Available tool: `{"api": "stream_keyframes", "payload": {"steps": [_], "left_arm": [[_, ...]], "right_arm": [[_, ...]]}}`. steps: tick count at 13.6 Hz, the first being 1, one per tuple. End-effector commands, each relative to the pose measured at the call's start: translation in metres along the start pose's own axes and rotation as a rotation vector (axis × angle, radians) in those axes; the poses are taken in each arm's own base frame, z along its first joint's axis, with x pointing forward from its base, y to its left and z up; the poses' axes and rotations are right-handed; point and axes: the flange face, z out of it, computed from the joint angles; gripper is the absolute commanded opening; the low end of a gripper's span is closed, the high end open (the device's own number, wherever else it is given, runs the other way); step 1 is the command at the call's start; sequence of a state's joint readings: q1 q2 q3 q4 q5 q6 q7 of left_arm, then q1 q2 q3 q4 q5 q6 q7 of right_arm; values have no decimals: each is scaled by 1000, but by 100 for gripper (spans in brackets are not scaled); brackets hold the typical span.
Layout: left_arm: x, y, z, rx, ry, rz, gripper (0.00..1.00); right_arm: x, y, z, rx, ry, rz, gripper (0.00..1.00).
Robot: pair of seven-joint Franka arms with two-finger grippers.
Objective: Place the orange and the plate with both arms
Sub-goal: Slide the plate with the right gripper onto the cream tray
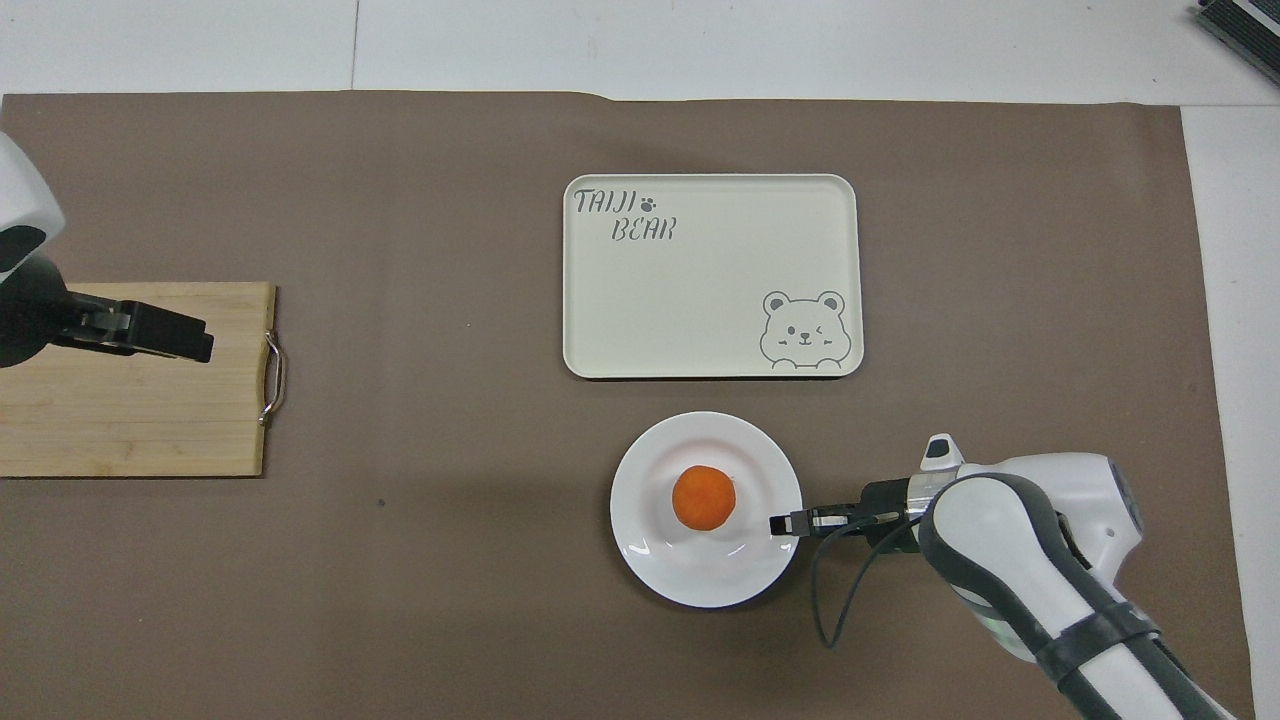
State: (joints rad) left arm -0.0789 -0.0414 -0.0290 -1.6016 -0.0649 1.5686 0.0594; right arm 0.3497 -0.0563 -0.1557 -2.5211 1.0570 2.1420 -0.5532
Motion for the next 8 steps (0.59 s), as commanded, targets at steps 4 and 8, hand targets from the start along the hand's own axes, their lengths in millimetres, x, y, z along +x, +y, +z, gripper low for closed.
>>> {"api": "stream_keyframes", "payload": {"steps": [4,8], "left_arm": [[-4,-3,-6,-2,1,-11,100],[-5,-2,-6,-2,-5,-5,100]], "right_arm": [[24,-13,-32,142,9,32,0],[55,-22,-55,202,61,23,0]]}}
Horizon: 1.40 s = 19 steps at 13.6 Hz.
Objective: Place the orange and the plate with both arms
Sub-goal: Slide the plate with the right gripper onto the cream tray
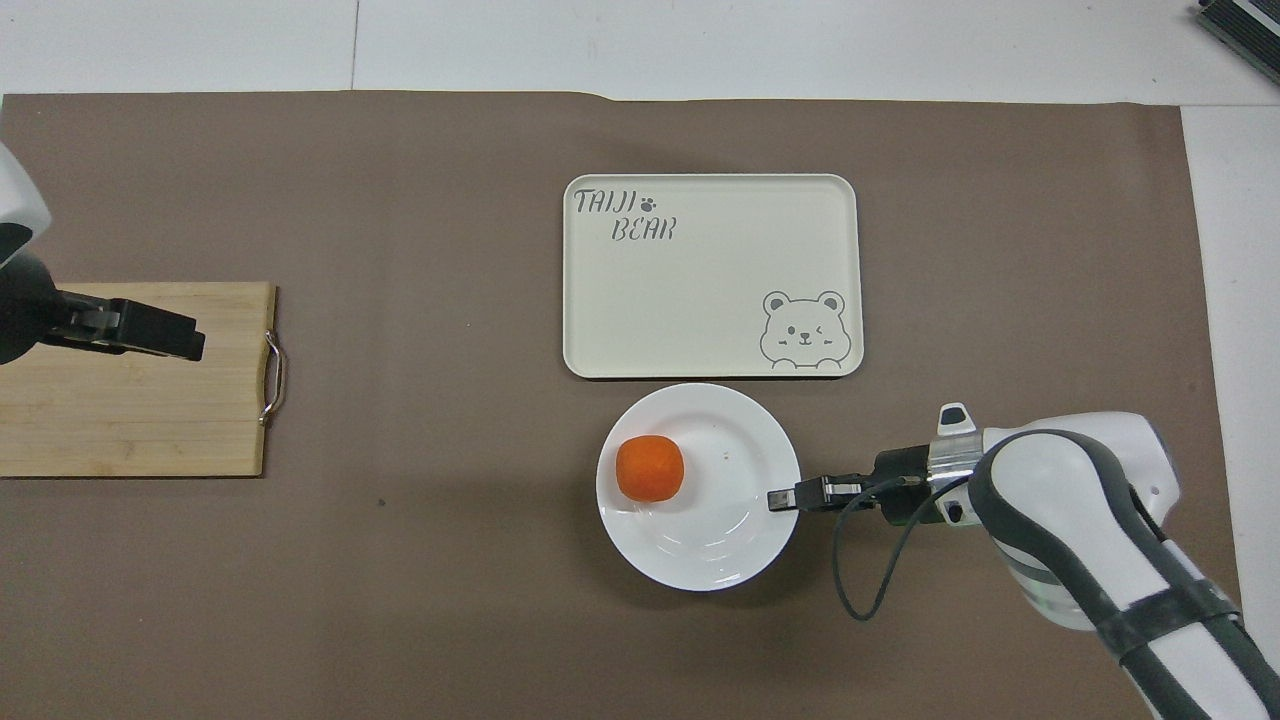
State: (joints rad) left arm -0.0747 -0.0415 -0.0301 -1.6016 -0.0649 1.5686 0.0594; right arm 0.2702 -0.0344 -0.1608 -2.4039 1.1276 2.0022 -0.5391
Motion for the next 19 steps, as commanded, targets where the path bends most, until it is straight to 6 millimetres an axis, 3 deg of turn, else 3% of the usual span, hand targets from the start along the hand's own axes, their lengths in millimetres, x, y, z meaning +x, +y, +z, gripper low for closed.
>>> {"api": "stream_keyframes", "payload": {"steps": [1,5,8,10,15,19], "left_arm": [[-5,0,-9,-2,-1,-5,100],[-6,2,-11,28,9,4,100],[-6,3,-10,76,8,11,100],[-6,2,-11,74,9,3,100],[-7,-4,-11,72,10,0,100],[-6,-6,-12,72,14,-6,100]], "right_arm": [[36,-6,-18,58,35,-6,0],[99,-27,-43,49,101,-16,0],[144,-55,-54,50,143,33,0],[181,-58,-57,45,166,62,0],[212,-40,-17,104,180,145,0],[214,-25,5,69,170,130,0]]}}
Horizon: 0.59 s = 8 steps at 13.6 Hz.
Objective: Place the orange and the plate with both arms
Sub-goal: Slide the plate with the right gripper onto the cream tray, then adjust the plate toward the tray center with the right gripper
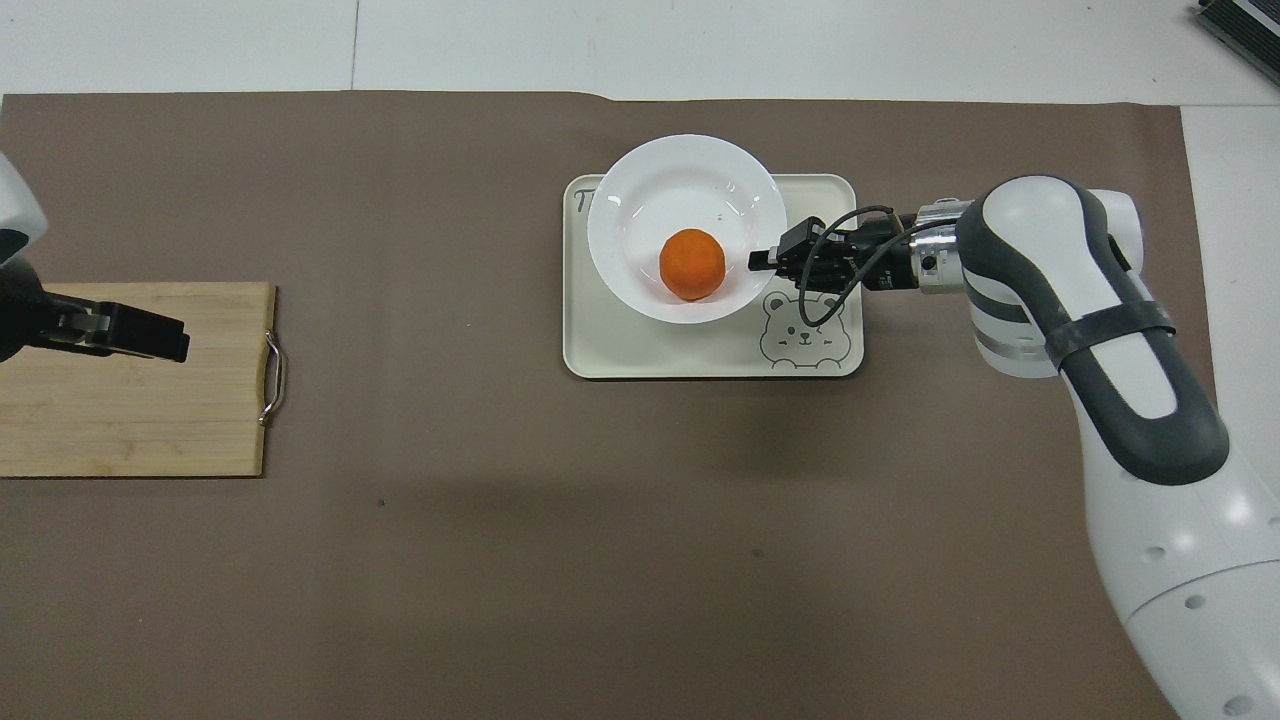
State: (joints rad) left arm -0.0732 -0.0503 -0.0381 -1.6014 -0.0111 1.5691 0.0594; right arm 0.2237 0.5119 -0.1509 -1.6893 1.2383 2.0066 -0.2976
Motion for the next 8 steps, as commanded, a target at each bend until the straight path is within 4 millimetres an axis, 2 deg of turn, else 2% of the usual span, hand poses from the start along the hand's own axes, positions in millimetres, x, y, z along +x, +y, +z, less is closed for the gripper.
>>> {"api": "stream_keyframes", "payload": {"steps": [1,4,8], "left_arm": [[-3,-6,-7,17,9,-16,100],[-3,-3,-8,17,12,-5,100],[-3,-2,-8,15,12,-2,100]], "right_arm": [[7,9,10,13,0,-30,0],[7,18,18,-6,-7,-34,0],[4,45,24,-40,-39,-52,0]]}}
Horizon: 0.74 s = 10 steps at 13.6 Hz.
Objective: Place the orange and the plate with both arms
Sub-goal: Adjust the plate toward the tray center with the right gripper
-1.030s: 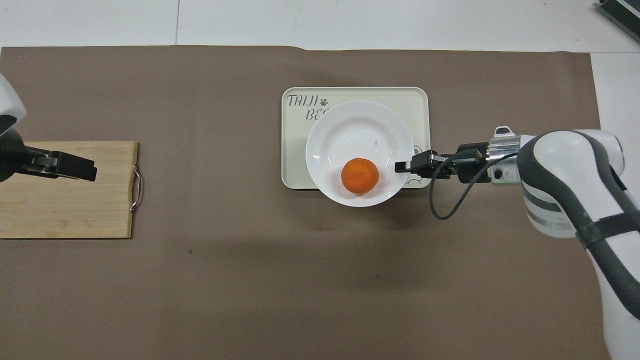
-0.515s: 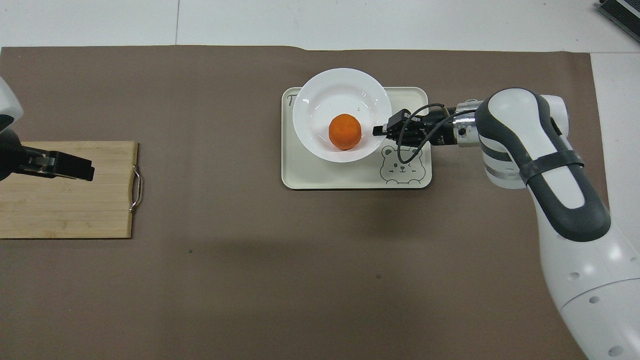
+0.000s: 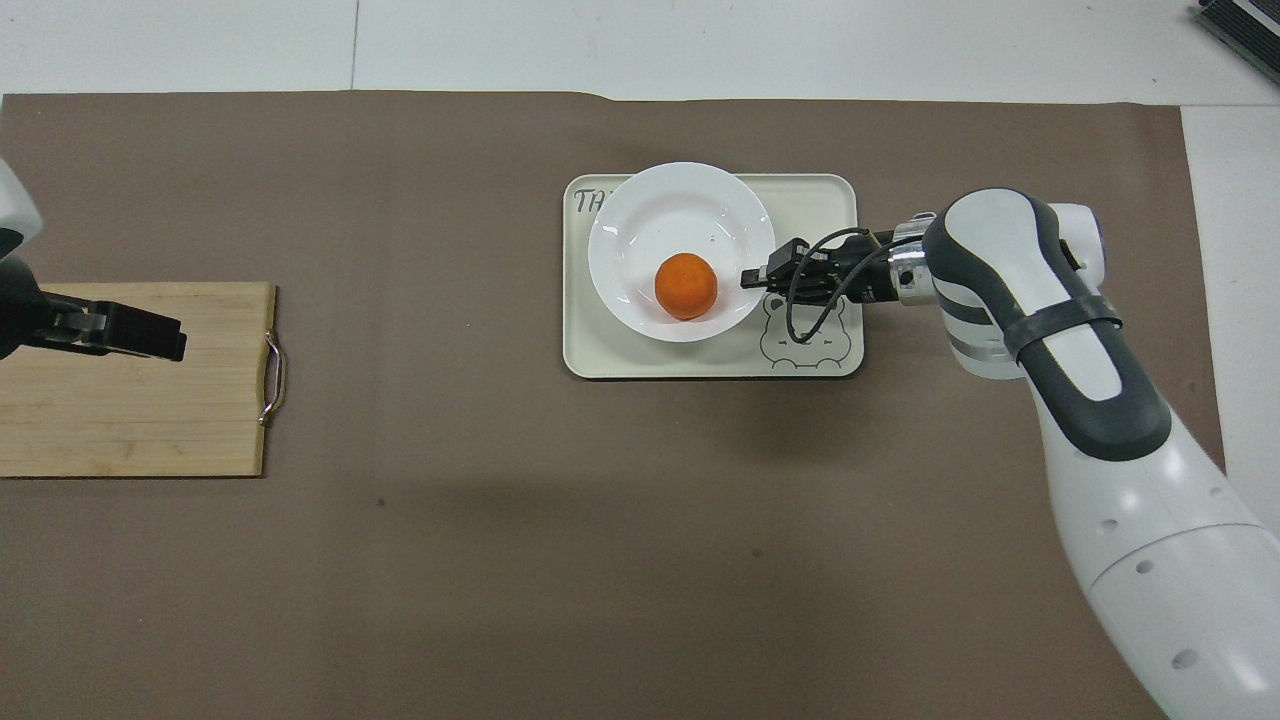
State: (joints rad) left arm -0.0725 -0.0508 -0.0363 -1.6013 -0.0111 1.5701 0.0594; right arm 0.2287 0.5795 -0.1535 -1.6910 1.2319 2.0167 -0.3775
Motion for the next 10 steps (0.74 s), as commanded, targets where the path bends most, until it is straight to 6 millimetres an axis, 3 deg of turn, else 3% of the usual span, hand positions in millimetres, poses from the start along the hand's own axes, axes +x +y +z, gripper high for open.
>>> {"api": "stream_keyframes", "payload": {"steps": [1,6,10], "left_arm": [[-2,-1,-7,16,13,1,100],[1,1,-8,15,30,4,100],[0,12,-7,11,20,16,100]], "right_arm": [[-3,14,-2,-9,-23,-21,0],[-6,34,-24,-37,-90,-67,0],[-9,41,-25,-61,-100,-73,0]]}}
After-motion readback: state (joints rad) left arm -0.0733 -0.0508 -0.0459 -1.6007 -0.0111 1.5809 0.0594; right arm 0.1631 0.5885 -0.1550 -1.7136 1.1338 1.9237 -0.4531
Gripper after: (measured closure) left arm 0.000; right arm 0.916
